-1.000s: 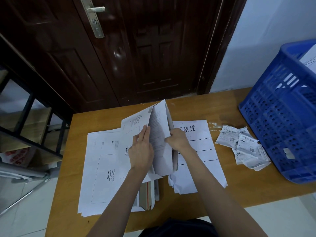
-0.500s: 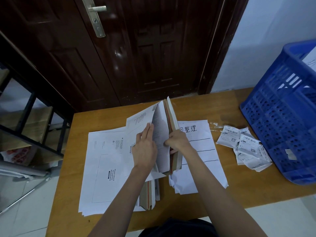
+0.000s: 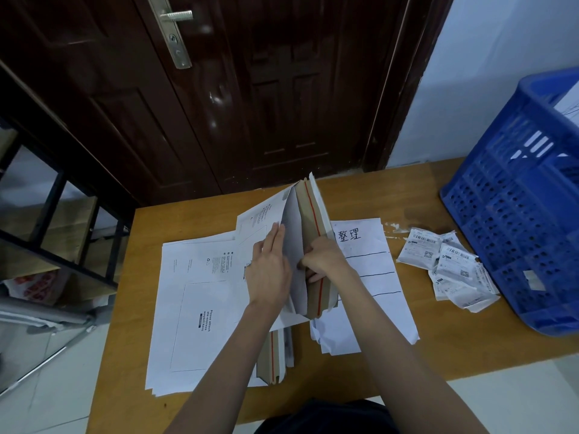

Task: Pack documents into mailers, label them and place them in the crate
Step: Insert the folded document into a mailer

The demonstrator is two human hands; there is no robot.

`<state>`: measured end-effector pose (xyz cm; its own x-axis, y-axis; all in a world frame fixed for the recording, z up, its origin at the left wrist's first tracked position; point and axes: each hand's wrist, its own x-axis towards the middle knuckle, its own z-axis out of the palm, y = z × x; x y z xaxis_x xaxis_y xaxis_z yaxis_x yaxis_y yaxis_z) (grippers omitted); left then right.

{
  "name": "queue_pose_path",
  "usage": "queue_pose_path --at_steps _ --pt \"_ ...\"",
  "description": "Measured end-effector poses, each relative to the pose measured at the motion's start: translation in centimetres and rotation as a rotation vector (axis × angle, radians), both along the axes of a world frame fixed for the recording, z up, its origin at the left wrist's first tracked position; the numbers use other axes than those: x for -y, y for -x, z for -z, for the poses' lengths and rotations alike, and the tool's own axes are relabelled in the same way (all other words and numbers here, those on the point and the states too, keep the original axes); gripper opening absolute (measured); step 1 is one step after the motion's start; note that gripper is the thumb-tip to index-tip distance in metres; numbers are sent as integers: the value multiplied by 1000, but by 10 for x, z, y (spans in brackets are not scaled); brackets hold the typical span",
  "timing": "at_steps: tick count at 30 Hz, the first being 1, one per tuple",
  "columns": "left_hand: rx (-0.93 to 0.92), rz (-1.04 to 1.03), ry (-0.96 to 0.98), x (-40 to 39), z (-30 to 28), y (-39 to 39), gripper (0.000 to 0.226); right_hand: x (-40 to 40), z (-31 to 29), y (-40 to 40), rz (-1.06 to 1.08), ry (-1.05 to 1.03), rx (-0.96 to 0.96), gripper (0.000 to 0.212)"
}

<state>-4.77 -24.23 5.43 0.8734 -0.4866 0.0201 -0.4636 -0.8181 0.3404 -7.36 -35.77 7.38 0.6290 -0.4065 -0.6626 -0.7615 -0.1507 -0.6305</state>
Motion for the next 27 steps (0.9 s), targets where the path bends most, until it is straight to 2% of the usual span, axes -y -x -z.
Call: queue_pose_path --at_steps 7,9,11,13,15,17,20,24,27 --pt "6 -9 -15 -1 2 -1 60 -7 5 1 -66 70 -9 6" --pt "-1 -6 -7 -2 2 -1 60 -4 3 1 -71 77 9 10" --pt "-5 -6 1 -3 1 -1 59 1 0 3 -83 292 101 10" --pt "-9 -15 5 -3 1 -1 59 7 -5 7 18 538 239 27" --pt "-12 -36 13 -3 1 -1 59 14 -6 11 129 681 328 45" --pt "-12 -54 15 -1 1 -1 60 20 -6 14 114 652 238 56" --pt "-21 -21 11 2 0 -1 60 25 -4 15 31 471 86 49" --pt "-124 171 -16 2 -4 -2 56 25 -7 10 -96 628 64 47" --pt "-241 172 82 -1 -8 -9 58 29 -9 1 -111 679 110 40"
